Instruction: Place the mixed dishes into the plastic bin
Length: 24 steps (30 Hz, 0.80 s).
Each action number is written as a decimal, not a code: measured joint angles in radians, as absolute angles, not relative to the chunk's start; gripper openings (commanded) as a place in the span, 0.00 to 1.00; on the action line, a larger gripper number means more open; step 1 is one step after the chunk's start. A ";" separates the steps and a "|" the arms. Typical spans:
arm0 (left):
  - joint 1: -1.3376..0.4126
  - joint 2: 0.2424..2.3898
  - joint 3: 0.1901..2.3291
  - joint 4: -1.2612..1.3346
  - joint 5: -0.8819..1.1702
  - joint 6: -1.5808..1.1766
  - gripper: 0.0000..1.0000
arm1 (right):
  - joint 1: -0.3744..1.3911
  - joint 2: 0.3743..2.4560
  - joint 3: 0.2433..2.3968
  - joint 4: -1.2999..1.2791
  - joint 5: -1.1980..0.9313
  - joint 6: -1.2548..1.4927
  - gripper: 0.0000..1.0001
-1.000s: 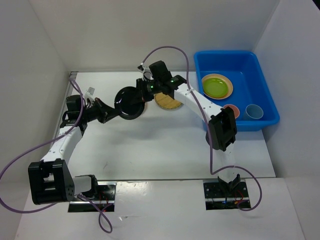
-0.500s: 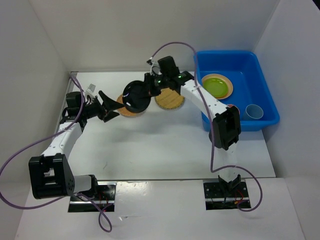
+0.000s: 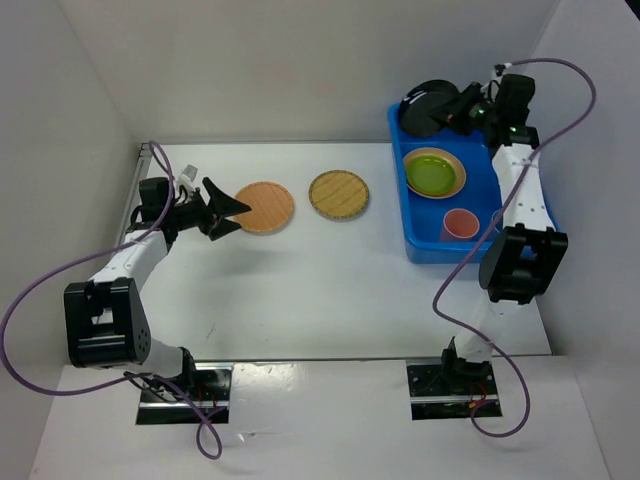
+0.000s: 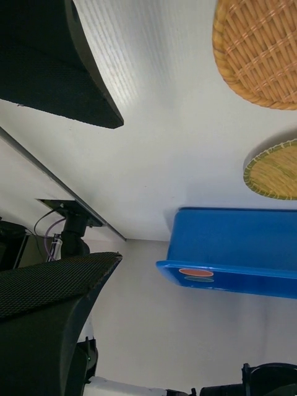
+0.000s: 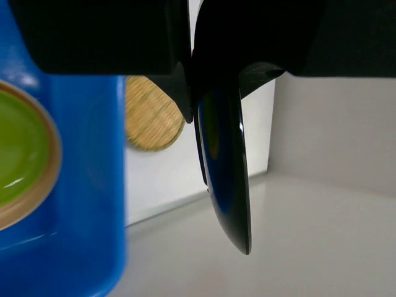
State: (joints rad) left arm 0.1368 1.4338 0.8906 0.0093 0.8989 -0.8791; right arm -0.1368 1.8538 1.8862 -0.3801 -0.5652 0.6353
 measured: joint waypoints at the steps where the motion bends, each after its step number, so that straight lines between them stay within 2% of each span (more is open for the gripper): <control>1: 0.138 1.442 0.893 0.013 0.900 -0.870 0.88 | -0.165 1.854 1.874 -0.364 -0.554 0.643 0.00; 9: 0.168 1.527 0.898 0.024 0.905 -0.841 0.89 | -0.256 1.890 1.731 -0.306 -0.494 0.696 0.00; 24: 0.220 1.686 0.928 0.029 0.894 -0.833 0.90 | -0.260 2.102 1.694 -0.280 -0.393 0.748 0.03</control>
State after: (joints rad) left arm 0.2195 1.6859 0.9279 0.0292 0.8944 -0.8333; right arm -0.2600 2.1017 1.6939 -0.2802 -0.3935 0.7483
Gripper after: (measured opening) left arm 0.898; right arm 0.199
